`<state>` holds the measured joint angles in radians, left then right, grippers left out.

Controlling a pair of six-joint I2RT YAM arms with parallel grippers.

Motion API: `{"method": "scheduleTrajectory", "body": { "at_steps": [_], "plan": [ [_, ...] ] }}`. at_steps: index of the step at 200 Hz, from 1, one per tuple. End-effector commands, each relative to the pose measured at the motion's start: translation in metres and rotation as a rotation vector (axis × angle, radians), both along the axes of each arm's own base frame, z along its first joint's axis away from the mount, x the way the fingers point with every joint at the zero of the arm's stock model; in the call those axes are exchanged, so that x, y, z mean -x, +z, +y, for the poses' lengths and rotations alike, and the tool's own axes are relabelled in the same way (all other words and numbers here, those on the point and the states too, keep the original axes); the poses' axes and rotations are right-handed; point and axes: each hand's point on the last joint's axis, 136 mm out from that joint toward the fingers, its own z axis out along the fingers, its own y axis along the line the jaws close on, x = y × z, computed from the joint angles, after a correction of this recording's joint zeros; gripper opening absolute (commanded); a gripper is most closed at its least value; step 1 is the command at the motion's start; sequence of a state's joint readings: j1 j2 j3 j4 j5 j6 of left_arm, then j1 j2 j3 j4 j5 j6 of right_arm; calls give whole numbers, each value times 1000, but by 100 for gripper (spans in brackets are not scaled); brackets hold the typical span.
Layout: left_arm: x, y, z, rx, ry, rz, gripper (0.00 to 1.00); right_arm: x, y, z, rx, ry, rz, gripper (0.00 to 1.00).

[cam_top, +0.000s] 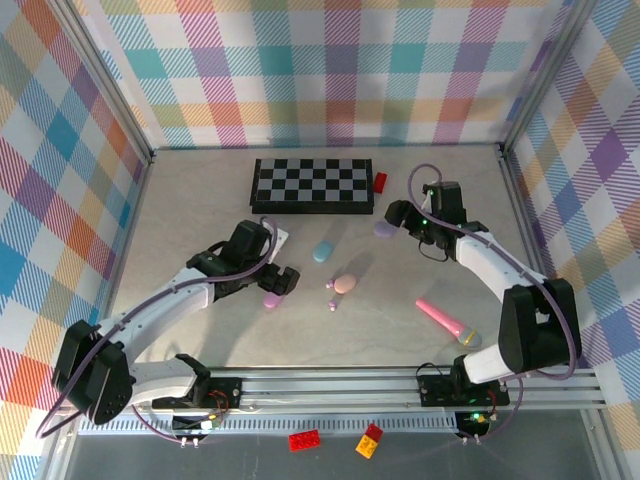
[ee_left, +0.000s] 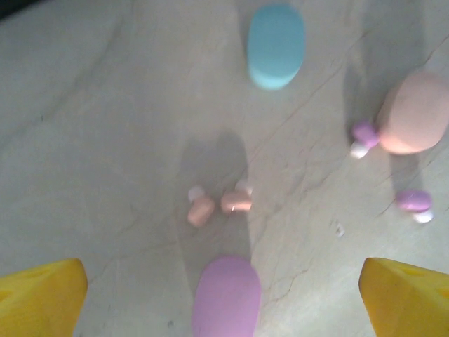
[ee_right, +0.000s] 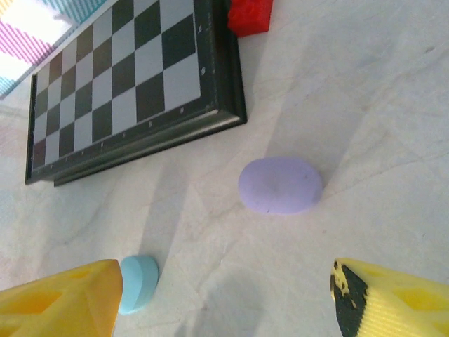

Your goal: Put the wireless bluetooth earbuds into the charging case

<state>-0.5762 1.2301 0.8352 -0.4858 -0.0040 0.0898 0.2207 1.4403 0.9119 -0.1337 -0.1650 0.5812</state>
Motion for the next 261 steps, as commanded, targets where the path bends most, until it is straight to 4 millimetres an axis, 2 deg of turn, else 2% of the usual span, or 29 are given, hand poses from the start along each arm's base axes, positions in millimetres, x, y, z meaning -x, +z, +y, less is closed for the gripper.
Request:
{"method": "scheduleTrajectory", "body": {
  "at_steps": [1,66,147,178,261],
  "plan": [
    [14,-15,14,-95,41,111,95,14,0,4,22,43,2,77],
    [23,-48,21,-234,33,254,91,18,6,7,4,52,-14,77],
    [27,-80,16,-275,-3,351,82,16,8,8,0,51,-18,77],
    [28,-85,15,-278,-8,366,75,15,9,9,-4,49,-21,77],
    [30,-93,16,-288,-11,389,64,11,19,11,-19,52,-45,77]
  ]
}}
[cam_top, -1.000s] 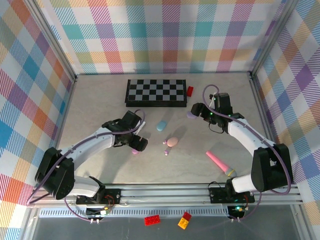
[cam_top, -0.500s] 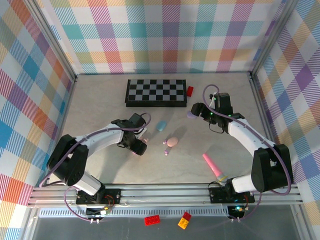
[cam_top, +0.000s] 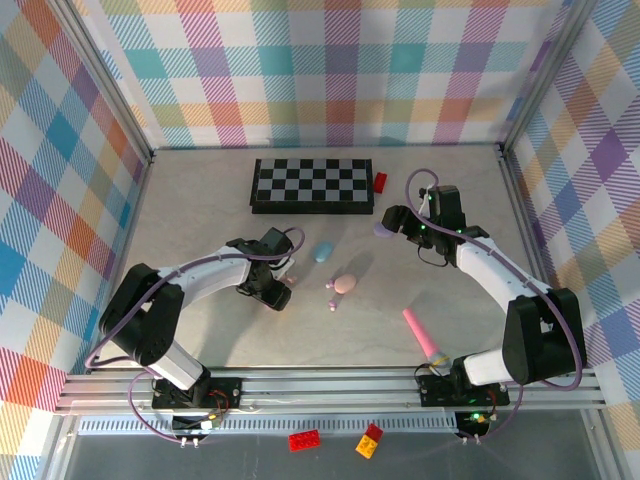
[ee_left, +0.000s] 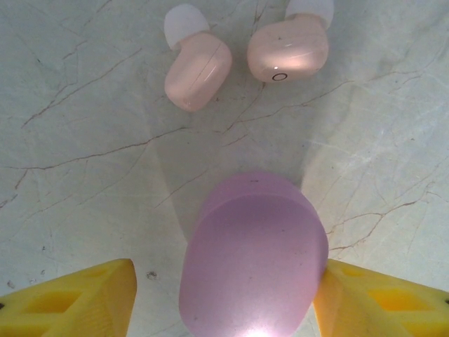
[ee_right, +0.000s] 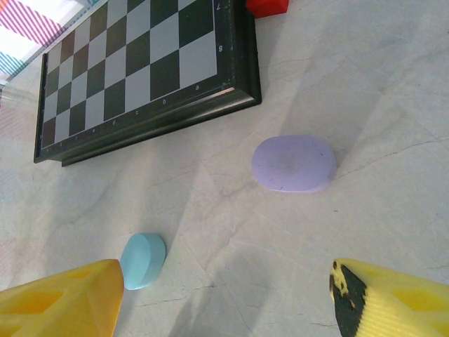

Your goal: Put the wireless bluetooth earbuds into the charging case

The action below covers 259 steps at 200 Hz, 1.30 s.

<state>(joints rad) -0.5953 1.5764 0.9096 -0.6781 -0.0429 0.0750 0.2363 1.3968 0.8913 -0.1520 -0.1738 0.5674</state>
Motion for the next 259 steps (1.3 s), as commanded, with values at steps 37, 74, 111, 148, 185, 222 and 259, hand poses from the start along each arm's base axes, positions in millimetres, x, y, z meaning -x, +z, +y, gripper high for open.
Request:
{"method": "scheduleTrajectory", "body": {
  "at_steps": [37,74,111,148,185,222,259],
  "plan": [
    [2,-2,-5,-3,-22,27,56,-1,13,5,-13,18,-35,77],
    [-1,1,-5,-5,-28,18,47,0,17,7,-32,27,-40,76],
    [-7,17,-12,42,-32,-31,40,6,27,6,-30,27,-54,76],
    [-17,45,-22,118,-56,-124,40,20,40,13,-72,78,-42,76],
    [-24,86,-60,341,-242,-285,38,51,55,42,-206,253,28,75],
    [-23,121,-97,506,-469,-456,38,86,69,70,-322,434,97,73],
    [-14,148,-130,575,-657,-593,37,110,69,95,-345,535,150,72]
  ]
}}
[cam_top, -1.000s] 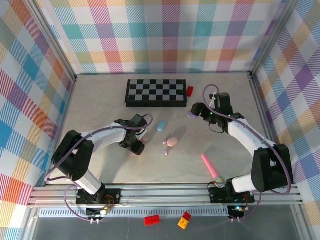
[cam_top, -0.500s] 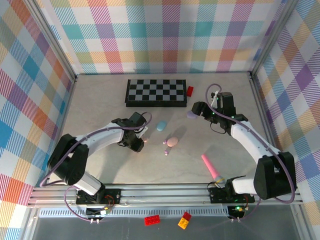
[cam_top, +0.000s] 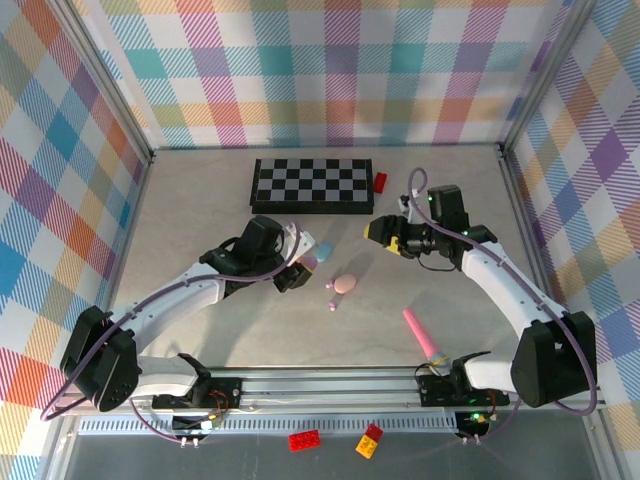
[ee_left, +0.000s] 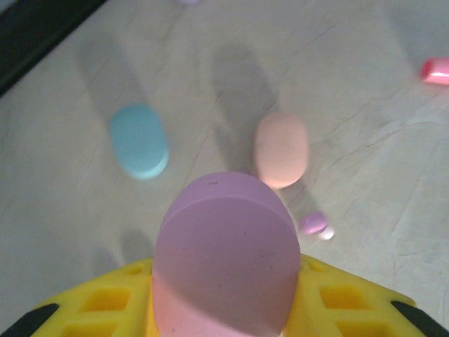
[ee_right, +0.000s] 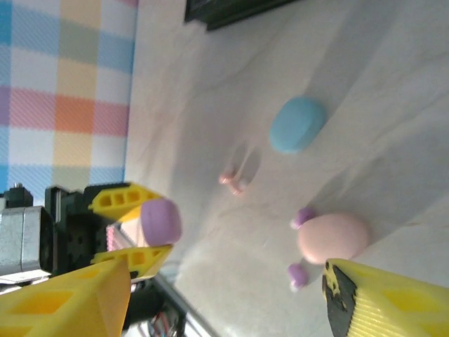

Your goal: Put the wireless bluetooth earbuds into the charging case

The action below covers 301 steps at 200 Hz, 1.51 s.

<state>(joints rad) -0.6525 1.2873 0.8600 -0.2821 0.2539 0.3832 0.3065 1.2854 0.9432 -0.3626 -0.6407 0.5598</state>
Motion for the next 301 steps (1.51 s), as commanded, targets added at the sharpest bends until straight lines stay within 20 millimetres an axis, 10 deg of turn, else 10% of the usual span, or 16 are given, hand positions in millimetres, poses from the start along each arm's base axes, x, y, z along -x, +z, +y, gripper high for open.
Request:
{"method": "scheduleTrajectory", "body": {
  "at_steps": [1,98,254,301],
  "plan": [
    [7,30,-30,80,-172,-162,37,26,16,21,-53,128,16,72],
    [18,48,-58,83,-293,-236,36,48,4,68,-57,275,56,71],
    [17,51,-60,91,-284,-243,36,47,-3,80,-61,295,85,20],
    [13,65,-62,205,-230,-279,62,45,21,75,-152,288,45,20]
  ]
}}
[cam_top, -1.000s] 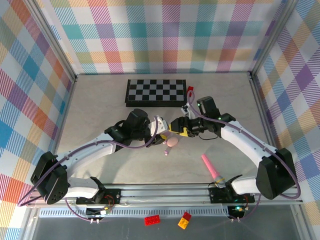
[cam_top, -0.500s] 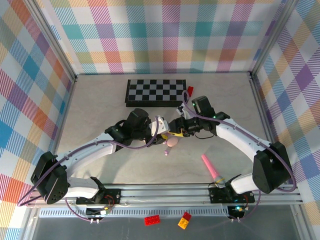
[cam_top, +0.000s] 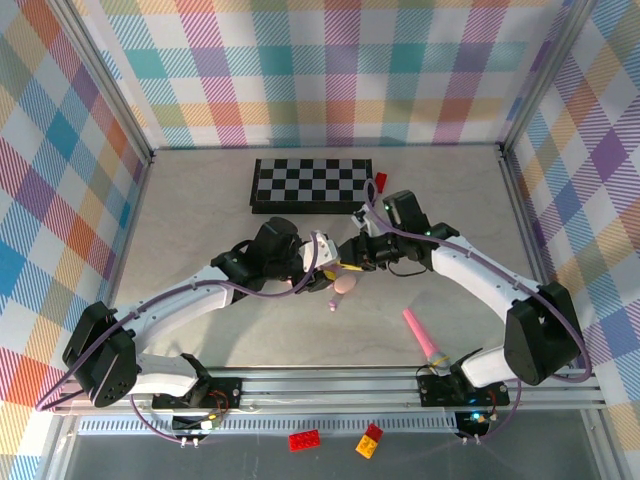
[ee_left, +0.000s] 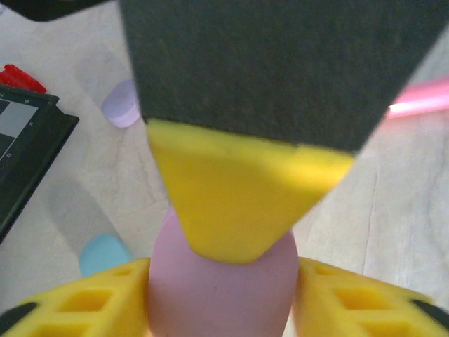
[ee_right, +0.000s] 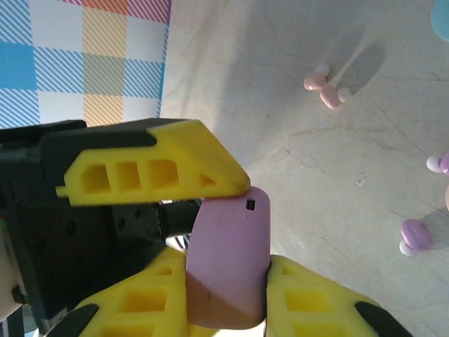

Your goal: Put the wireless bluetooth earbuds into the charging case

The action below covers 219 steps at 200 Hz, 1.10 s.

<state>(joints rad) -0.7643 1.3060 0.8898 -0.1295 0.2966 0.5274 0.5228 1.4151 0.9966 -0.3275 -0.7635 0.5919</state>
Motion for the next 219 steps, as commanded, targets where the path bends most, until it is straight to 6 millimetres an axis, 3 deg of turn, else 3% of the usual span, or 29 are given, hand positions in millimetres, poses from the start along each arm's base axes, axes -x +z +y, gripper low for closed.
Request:
{"method": "scheduleTrajectory", "body": {
  "at_steps": [1,58,98,170,219],
  "plan": [
    [0,31,-9,144,-7,-59,63,-2,27,-2,-89,-3,-43,20],
    [0,84,6,483,16,-110,86,-5,70,-27,-303,-44,-65,20],
    [7,107,4,654,-29,-152,88,-5,93,-39,-434,-75,-41,17],
    [18,121,0,759,-152,-240,90,2,130,-45,-587,-99,-66,11],
    [15,128,-10,819,-238,-262,87,9,140,-45,-603,-86,-61,10]
  ]
}}
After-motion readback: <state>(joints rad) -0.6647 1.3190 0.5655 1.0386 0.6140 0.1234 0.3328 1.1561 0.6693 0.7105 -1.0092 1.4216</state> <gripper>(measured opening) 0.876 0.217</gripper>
